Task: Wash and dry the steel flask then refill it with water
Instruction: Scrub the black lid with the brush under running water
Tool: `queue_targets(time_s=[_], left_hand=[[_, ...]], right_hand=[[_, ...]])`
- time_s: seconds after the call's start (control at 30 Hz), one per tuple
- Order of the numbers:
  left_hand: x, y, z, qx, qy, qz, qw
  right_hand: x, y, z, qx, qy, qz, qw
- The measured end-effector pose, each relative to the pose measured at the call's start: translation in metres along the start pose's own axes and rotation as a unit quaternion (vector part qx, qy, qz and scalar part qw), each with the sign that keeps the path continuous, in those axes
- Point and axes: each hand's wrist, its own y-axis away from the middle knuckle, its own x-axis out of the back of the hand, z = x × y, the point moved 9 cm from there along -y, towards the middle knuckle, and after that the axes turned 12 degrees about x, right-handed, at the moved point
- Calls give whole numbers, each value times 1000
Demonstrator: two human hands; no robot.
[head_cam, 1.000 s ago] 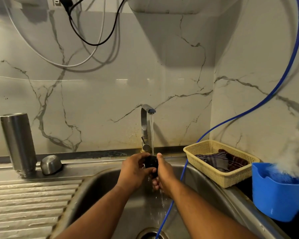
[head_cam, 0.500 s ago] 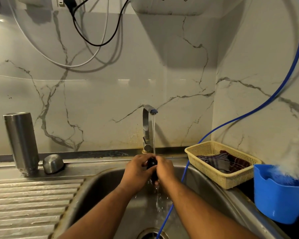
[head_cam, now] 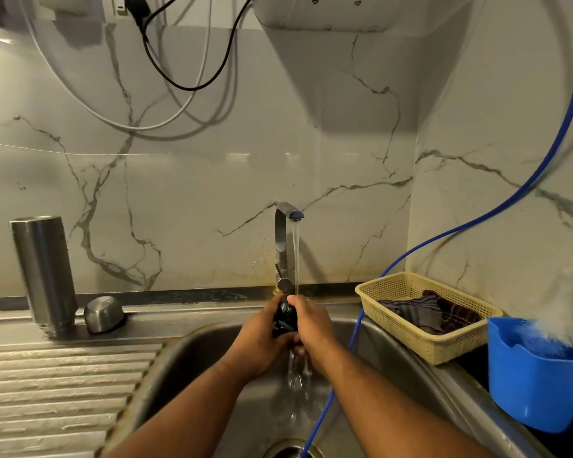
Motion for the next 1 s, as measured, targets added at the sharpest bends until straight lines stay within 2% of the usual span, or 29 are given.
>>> queue_targets(time_s=[0.13,0.3,0.4,0.57,0.77,0.93,1.0], left_hand=[[2,6,16,-24,-64,36,997],[-14,12,21,-16,-101,35,994],[-11,10,15,-4,-82,28,996],[-2,9,5,12,-93,26,995],[3,10,5,16,-125,29,992],[3,9,3,12,-102,37,994],[3,7,3,10,-85,43,995]], right_hand=[[8,-4,-7,12,17,35,999],[27,-4,-1,-9,48,78,996],[19,0,-7,46,123,34,991],[-1,5,-11,78,143,-56,985],[1,4,-9,64,138,-86,985],[7,-1,-5,60,185,-44,980],[5,1,-6,79,177,-59,979]])
